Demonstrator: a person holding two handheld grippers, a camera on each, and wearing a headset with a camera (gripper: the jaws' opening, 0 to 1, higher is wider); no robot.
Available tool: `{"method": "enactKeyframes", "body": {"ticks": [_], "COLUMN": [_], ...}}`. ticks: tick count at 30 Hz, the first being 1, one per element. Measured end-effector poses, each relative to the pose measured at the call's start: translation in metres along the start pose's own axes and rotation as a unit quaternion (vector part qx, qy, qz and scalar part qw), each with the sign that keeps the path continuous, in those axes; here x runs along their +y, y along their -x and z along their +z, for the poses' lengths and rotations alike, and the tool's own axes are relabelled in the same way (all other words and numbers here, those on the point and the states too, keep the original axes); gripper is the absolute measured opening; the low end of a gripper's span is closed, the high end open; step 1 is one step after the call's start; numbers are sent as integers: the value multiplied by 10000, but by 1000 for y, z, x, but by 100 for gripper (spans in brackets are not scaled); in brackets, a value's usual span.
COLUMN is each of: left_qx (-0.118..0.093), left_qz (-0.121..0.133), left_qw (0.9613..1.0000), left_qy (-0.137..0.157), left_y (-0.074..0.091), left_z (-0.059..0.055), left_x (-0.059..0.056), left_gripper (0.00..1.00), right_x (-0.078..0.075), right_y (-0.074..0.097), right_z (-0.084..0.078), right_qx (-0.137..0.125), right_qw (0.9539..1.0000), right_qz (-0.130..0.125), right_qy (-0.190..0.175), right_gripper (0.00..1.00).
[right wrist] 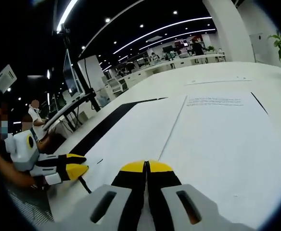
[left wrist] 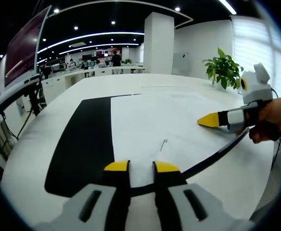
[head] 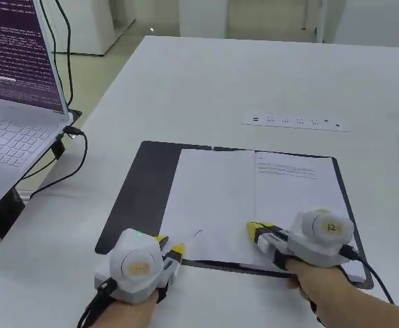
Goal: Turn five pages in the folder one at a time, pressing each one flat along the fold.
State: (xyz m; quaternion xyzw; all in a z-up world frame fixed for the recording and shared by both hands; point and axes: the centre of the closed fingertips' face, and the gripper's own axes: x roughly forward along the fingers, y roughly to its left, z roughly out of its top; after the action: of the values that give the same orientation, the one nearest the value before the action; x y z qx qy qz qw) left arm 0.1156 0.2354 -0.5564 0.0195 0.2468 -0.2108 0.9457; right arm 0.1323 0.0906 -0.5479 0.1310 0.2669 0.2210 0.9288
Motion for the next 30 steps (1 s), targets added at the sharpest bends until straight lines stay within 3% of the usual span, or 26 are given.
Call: {"method": "enactKeyframes", "body": {"ticks": [7, 22, 25, 30], "left_qx": [12, 38, 83, 130], "left_qz": [-5, -15, -11, -3], "left_qw": [10000, 10000, 9999, 9999], "left_qy": [-25, -60, -77, -106], "left_y": [0, 1, 0, 0], "left_z": [0, 0, 0, 0], "left_x": [0, 0, 0, -1], "left_gripper": [17, 17, 17, 17], "right_x": [8, 37, 42, 49], "right_y": [17, 57, 69, 89], "right_z": [-13, -49, -48, -31], "right_qx": [43, 530, 477, 167], "right_qw": [9999, 9976, 9967, 9934], "right_qz": [34, 417, 453, 522], "right_qy": [-119, -137, -479, -1003], "right_gripper": [0, 0, 0, 0]}}
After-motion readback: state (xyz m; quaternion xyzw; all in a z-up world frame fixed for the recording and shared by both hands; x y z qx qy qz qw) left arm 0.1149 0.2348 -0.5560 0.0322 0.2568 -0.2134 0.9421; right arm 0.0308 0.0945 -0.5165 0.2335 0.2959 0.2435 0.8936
